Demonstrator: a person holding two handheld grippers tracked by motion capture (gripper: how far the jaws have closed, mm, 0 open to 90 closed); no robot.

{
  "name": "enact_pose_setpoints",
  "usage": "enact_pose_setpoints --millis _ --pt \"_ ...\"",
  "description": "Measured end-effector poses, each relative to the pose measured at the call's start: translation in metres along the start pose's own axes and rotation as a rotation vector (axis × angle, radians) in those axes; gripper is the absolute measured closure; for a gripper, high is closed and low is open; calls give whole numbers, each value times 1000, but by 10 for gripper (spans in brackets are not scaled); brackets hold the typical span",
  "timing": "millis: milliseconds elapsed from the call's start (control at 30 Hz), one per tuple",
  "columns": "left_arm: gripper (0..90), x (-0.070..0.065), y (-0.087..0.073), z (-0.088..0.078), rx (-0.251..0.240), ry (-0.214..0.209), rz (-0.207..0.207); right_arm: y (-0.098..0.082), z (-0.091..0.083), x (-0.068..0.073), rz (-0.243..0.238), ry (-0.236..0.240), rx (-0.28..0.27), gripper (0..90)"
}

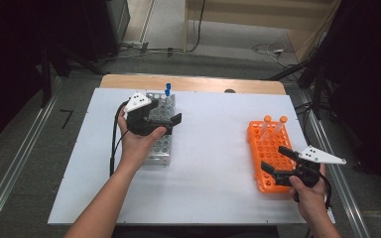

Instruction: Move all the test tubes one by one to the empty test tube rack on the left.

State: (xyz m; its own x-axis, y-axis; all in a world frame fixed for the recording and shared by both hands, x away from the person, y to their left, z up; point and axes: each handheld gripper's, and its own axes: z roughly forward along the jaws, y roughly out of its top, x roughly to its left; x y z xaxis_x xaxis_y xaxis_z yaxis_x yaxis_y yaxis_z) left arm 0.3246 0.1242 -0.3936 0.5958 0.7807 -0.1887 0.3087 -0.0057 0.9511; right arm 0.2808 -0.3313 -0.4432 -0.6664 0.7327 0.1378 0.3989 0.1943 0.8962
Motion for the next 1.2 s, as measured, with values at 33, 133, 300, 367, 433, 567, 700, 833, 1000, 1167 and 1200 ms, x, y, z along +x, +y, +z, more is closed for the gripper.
enact_pose_setpoints --millis 33,133,300,367,433,567,700,833,1000,1167,1200 --pt "0 -3 -1 -3 -4 -4 5 1 1 -1 3 -3 2 32" --pt "0 -11 -5 -13 -8 -21 12 4 3 -4 13 -19 11 34" --pt "0 -21 -16 -27 -8 -27 35 8 10 -9 42 -59 43 45" --pt "0 -24 -21 -30 -7 -26 35 9 14 -12 45 -64 55 47" --pt "0 -24 -25 -31 11 -27 33 10 19 -15 55 -76 65 78" --pt "0 -23 -28 -33 12 -29 19 13 31 -21 70 -66 82 146" --pt "0 -22 -29 -34 10 -22 16 15 44 -20 63 -91 120 230" --pt "0 -22 -32 -34 21 -24 14 17 55 -23 80 -158 138 343" --pt "0 -23 -34 -32 28 -28 13 18 63 -25 90 -202 168 500" --pt "0 -23 -35 -31 35 -26 8 19 71 -26 97 -226 237 646" --pt "0 -23 -36 -31 37 -26 9 20 72 -26 98 -237 248 666"
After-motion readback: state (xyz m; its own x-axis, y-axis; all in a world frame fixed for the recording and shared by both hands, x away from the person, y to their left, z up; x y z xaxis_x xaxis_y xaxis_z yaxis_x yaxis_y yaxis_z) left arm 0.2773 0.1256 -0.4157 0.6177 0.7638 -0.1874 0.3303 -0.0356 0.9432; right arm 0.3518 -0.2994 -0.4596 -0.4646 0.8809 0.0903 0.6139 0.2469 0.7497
